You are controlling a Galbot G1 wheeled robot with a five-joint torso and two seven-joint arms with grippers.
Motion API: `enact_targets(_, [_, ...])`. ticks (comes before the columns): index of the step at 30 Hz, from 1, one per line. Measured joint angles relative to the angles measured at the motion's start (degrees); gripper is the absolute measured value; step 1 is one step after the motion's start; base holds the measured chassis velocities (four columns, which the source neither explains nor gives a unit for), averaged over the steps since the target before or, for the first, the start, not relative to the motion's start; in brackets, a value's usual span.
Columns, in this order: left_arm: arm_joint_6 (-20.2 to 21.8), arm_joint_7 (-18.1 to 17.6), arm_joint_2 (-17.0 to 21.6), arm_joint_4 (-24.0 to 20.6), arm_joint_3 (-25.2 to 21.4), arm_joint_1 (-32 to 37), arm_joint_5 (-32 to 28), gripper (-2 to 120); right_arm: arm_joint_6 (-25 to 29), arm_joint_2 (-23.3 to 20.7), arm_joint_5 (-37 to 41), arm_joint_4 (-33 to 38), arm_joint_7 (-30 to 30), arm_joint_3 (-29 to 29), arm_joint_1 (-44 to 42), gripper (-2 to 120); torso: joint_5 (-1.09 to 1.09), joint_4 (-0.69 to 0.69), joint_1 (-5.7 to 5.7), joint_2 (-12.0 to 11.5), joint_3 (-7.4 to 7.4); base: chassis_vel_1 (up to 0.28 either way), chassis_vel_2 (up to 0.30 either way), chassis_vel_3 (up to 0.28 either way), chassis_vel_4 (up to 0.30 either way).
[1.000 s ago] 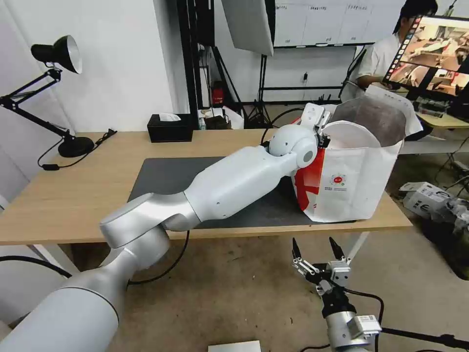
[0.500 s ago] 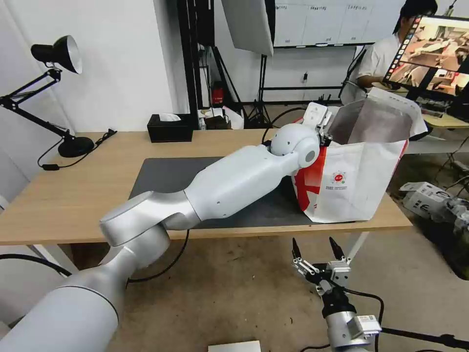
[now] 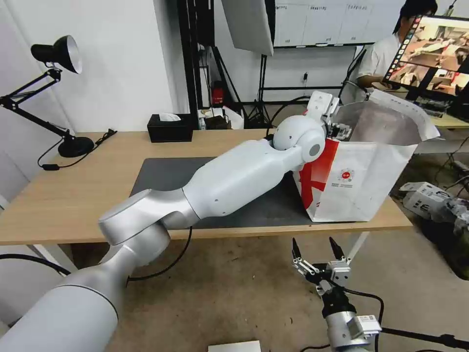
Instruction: Pick up the trash from the table and place it into the takeout bag.
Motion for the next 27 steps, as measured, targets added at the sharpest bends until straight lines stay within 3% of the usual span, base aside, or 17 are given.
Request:
enact_targets(10, [-1.56, -1.64, 0.83, -3.37, -2.58, -1.51, -0.71, 100, 0.00, 0.00, 0.00, 0.00, 0.00, 0.00, 0.00, 100, 0.00, -0.01, 0.00, 0.00, 0.00, 0.000, 0.000, 0.000, 0.000])
enact_targets(13, [-2.63, -1.88, 3.19, -6.12, -3.27, -1.74, -0.66, 100, 0.00, 0.00, 0.00, 0.00, 0.00, 0.00, 0.00, 100, 0.00, -0.01, 0.00, 0.00, 0.00, 0.000, 0.000, 0.000, 0.000])
enact_targets(18, [-5.37, -1.50, 11.46, -12.90, -4.56, -1.08, 1.21, 100, 0.00, 0.00, 0.00, 0.00, 0.00, 0.00, 0.00, 100, -0.02, 0.02, 0.00, 0.00, 0.00, 0.000, 0.000, 0.000, 0.000])
enact_targets(20, [-5.63, -1.39, 12.01, -13.31, -4.64, -0.95, 1.37, 100, 0.00, 0.00, 0.00, 0.00, 0.00, 0.00, 0.00, 100, -0.02, 0.02, 0.00, 0.00, 0.00, 0.000, 0.000, 0.000, 0.000])
enact_targets(23, [-10.23, 1.01, 18.09, -17.93, -6.86, 2.03, 3.10, 100, 0.00, 0.00, 0.00, 0.00, 0.00, 0.00, 0.00, 100, -0.03, 0.01, 0.00, 0.00, 0.00, 0.000, 0.000, 0.000, 0.000])
enact_targets(27, [-13.78, 3.96, 20.86, -20.16, -8.47, 5.12, 4.25, 100, 0.00, 0.00, 0.00, 0.00, 0.00, 0.00, 0.00, 100, -0.02, -0.01, 0.00, 0.00, 0.00, 0.000, 0.000, 0.000, 0.000])
